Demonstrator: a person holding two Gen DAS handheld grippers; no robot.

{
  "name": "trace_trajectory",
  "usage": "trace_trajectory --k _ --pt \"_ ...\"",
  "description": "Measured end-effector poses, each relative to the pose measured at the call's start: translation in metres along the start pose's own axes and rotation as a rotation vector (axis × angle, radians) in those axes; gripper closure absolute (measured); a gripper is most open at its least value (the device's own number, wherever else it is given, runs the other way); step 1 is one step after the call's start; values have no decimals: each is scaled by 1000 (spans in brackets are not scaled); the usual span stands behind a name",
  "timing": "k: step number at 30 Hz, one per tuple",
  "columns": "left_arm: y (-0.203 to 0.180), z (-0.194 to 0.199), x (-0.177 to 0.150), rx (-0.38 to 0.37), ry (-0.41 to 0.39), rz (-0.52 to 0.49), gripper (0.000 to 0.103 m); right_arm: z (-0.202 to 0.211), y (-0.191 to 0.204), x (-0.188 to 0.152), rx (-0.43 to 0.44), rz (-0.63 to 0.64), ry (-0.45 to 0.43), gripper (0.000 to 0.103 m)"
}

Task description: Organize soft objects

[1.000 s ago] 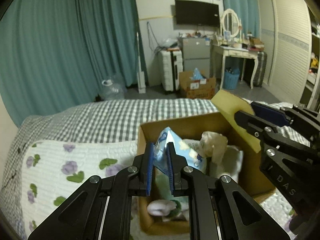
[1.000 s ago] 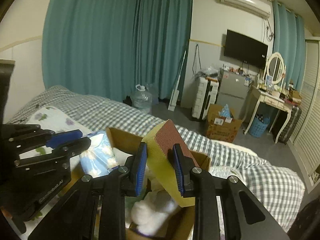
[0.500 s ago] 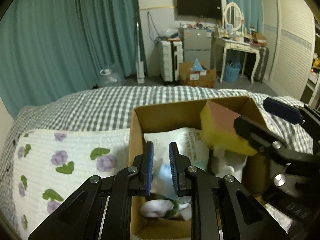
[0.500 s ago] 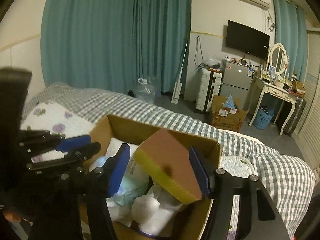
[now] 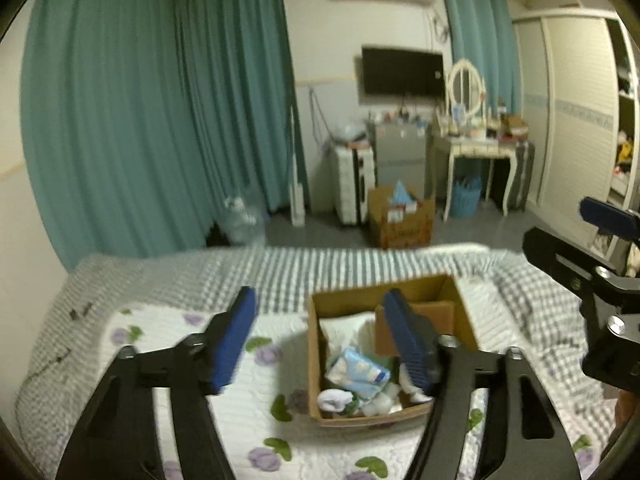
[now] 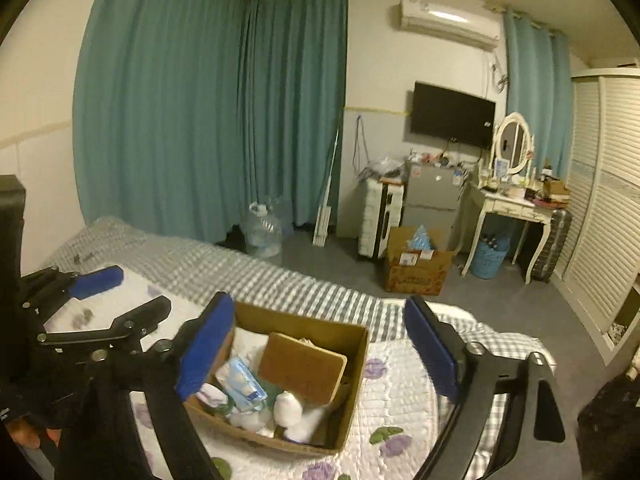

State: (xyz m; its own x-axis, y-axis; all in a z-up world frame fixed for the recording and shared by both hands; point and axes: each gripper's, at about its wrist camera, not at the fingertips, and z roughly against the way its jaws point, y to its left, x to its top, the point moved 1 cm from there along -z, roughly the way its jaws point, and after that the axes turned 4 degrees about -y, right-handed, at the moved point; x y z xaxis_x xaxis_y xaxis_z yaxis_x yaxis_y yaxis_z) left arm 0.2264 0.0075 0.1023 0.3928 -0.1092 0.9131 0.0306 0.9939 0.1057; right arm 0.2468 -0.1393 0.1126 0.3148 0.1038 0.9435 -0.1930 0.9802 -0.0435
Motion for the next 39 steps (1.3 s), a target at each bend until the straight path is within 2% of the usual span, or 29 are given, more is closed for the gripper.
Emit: trace_trajectory --k 3,5,8,11,14,18,24,28,32,39 --pt "8 42 14 25 -78 21 5 46 3 21 -20 0 -47 0" --pt "14 69 18 25 -122 41 0 74 6 32 -41 5 -79 0" --pt "20 100 19 -9 -164 41 0 113 11 42 -103 28 -127 0" --pt "20 128 12 -2 -205 15 0 148 18 39 -155 54 -172 0" --pt "19 148 -2 6 -231 11 0 168 22 29 -166 46 -173 0" --pt "21 150 -24 4 -226 42 0 178 23 10 -163 21 -168 0" --pt "19 113 -63 31 -170 70 0 162 23 -38 -160 -14 -140 0" --pt "13 81 -84 55 -132 50 0 123 18 -68 -144 -37 -81 0" --pt "13 48 -108 61 -88 73 0 85 15 -97 -141 -45 -45 0" --pt "9 15 -141 58 -63 58 0 36 12 -138 -127 -62 25 0"
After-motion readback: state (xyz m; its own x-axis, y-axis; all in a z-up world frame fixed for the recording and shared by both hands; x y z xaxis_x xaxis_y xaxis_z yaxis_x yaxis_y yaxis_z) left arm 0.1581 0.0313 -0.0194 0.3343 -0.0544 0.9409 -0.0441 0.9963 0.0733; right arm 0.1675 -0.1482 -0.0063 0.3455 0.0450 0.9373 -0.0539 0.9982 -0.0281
